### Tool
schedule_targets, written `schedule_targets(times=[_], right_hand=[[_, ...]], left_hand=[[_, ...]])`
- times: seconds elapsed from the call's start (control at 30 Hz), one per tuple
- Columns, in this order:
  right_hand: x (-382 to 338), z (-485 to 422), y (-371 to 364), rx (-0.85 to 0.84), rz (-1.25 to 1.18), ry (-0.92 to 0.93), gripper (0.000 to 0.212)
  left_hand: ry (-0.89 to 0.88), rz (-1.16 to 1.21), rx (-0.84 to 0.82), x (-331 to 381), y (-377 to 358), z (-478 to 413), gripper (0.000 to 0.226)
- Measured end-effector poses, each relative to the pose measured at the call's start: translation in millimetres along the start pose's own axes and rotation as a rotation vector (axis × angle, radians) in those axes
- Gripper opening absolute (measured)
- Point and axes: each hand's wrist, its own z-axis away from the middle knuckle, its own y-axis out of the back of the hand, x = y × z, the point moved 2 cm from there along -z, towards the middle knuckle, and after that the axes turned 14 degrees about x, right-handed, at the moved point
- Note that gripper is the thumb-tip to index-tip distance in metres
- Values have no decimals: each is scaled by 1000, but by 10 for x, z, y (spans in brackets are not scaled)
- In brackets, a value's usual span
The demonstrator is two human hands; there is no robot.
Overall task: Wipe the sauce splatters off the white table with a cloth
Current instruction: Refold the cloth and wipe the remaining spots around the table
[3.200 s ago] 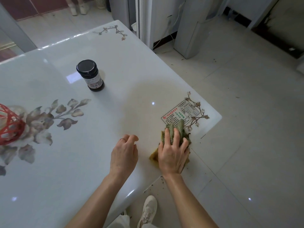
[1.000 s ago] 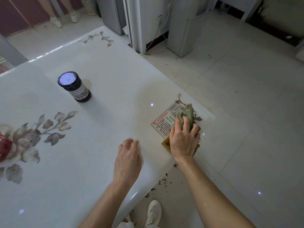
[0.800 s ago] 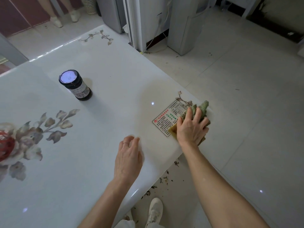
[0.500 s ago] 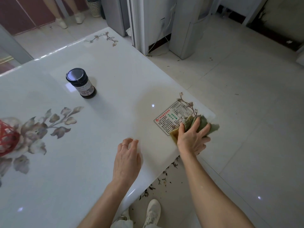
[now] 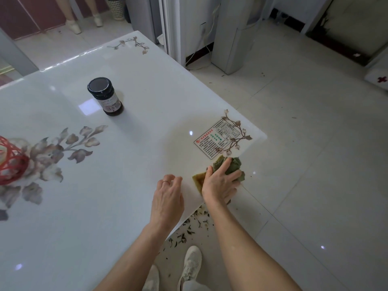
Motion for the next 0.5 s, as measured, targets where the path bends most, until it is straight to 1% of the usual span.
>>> schedule_targets(times=[0.3,0.5], right_hand=[[-37,561,-29,-32,120,43,79],[-107,1228,21,-55,170,86,79]], left_hand=[[40,9,35,-407,294,328,38],[75,14,51,-821,563,680,40]])
